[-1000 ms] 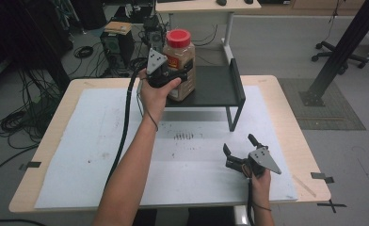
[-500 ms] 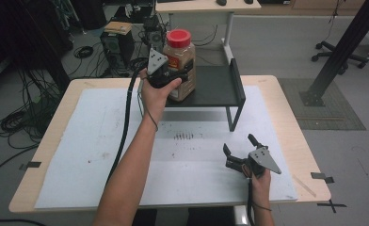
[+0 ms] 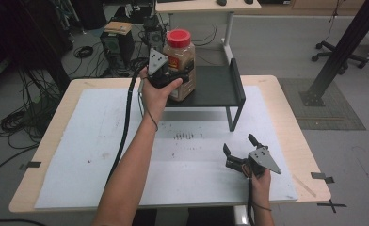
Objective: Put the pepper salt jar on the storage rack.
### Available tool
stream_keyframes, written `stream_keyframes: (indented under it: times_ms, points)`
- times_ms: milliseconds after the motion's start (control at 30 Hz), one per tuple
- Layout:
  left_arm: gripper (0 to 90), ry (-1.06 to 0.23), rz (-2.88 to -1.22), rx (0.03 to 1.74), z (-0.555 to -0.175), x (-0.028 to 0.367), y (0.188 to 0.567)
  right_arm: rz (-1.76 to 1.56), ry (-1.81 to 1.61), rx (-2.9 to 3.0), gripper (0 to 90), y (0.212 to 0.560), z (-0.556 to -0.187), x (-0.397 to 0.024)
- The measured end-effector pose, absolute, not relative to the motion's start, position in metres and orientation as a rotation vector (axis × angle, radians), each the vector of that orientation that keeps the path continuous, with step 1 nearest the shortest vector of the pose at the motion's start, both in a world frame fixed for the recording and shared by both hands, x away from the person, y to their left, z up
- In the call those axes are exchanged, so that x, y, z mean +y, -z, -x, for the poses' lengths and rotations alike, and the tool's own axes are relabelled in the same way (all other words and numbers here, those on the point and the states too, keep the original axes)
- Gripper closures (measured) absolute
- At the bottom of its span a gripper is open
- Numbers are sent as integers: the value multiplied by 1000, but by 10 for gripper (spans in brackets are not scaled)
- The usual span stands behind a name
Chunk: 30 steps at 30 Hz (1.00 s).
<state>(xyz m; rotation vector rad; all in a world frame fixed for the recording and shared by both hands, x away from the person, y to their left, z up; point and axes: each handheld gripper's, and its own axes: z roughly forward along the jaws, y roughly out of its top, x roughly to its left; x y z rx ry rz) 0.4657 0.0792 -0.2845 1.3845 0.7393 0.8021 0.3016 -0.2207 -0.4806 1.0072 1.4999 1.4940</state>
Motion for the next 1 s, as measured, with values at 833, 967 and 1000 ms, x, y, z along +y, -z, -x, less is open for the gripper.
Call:
stream_keyframes:
  times_ms: [833,967,1000]
  points:
    - [2,-821,-1408,722,-450,92,275,-1007,-1492,1497,1,481,-301,-220]
    - [2,-826,-1403,723,-448,93,275,-1006,-1491,1496,2,481,-301,-220]
    - [2,-823,-1406,724,-445,96,275,-1006,-1491,1496,2,481,-301,-220]
